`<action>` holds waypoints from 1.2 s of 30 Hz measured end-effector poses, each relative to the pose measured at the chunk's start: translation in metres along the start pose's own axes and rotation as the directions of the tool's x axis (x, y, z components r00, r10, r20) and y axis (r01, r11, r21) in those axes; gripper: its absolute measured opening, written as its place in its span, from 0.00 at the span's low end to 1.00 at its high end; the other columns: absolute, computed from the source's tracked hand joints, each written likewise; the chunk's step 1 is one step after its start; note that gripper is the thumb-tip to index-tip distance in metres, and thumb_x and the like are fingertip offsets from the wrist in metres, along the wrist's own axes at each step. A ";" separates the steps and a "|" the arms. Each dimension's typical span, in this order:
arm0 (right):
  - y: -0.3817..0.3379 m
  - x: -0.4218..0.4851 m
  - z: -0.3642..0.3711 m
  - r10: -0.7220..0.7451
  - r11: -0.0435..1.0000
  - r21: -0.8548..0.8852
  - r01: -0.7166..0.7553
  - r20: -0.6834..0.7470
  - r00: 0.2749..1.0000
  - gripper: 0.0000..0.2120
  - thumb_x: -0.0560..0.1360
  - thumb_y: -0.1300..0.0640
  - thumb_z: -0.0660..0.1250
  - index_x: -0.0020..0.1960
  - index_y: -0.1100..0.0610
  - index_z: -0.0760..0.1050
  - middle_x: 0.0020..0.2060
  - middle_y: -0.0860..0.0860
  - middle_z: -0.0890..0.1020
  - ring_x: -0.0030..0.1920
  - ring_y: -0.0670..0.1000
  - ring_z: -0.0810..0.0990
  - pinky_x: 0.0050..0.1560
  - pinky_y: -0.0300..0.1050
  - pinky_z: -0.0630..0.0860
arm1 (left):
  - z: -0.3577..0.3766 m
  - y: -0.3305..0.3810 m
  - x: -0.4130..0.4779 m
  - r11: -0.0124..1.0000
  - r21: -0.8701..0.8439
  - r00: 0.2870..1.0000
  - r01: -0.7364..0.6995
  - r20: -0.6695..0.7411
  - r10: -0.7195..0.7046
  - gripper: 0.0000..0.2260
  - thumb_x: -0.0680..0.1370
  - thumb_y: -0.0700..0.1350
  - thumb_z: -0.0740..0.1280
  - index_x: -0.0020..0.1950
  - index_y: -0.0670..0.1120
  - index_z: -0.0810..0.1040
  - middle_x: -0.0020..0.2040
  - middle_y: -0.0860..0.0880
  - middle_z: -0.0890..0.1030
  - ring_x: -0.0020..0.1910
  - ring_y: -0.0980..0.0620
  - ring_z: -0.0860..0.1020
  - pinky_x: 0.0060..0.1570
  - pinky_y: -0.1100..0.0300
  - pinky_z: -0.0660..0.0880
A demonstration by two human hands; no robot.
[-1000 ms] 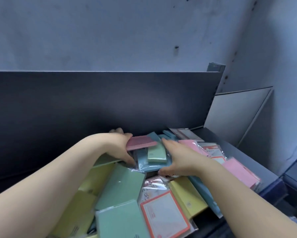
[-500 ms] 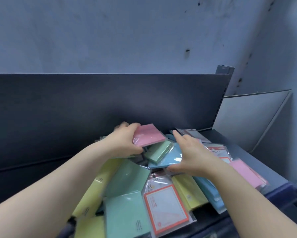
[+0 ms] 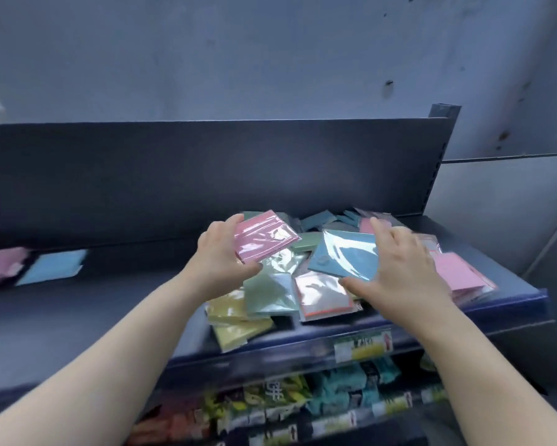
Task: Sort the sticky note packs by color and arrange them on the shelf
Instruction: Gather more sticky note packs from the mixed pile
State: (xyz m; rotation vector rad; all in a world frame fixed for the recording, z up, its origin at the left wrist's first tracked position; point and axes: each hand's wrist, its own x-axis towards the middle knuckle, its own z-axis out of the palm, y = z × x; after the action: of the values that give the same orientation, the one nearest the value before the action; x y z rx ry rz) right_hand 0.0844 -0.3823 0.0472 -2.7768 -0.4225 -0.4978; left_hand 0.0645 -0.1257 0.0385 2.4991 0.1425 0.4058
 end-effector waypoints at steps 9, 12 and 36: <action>-0.080 -0.038 0.023 -0.213 0.945 0.269 0.186 0.075 0.974 0.46 0.66 0.38 0.72 0.76 0.53 0.55 0.62 0.51 0.68 0.63 0.52 0.65 0.64 0.45 0.63 | -0.054 -0.057 -0.092 0.990 0.022 0.988 0.141 -0.067 -0.139 0.38 0.72 0.49 0.70 0.76 0.51 0.53 0.69 0.50 0.62 0.70 0.48 0.58 0.64 0.55 0.60; -0.112 -0.039 0.031 -0.266 0.926 0.307 0.219 0.119 0.957 0.46 0.67 0.38 0.72 0.76 0.53 0.54 0.63 0.51 0.67 0.63 0.51 0.65 0.63 0.44 0.64 | -0.075 -0.084 -0.108 0.982 0.026 0.978 0.189 -0.093 -0.186 0.39 0.72 0.49 0.70 0.77 0.51 0.52 0.70 0.51 0.61 0.70 0.49 0.57 0.64 0.57 0.59; -0.418 0.065 0.170 -0.310 0.911 0.382 0.159 0.375 0.874 0.46 0.65 0.42 0.76 0.76 0.52 0.58 0.70 0.47 0.64 0.69 0.47 0.65 0.66 0.36 0.61 | -0.278 -0.378 -0.075 0.946 0.185 0.964 0.266 -0.067 -0.258 0.41 0.71 0.51 0.72 0.77 0.49 0.53 0.74 0.47 0.58 0.73 0.46 0.57 0.71 0.56 0.55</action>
State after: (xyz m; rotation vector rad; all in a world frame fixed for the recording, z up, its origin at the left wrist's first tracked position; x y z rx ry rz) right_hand 0.0530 0.0718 0.0133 -2.4854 -0.8704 0.1475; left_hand -0.0996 0.3202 0.0164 2.6133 0.5496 0.3470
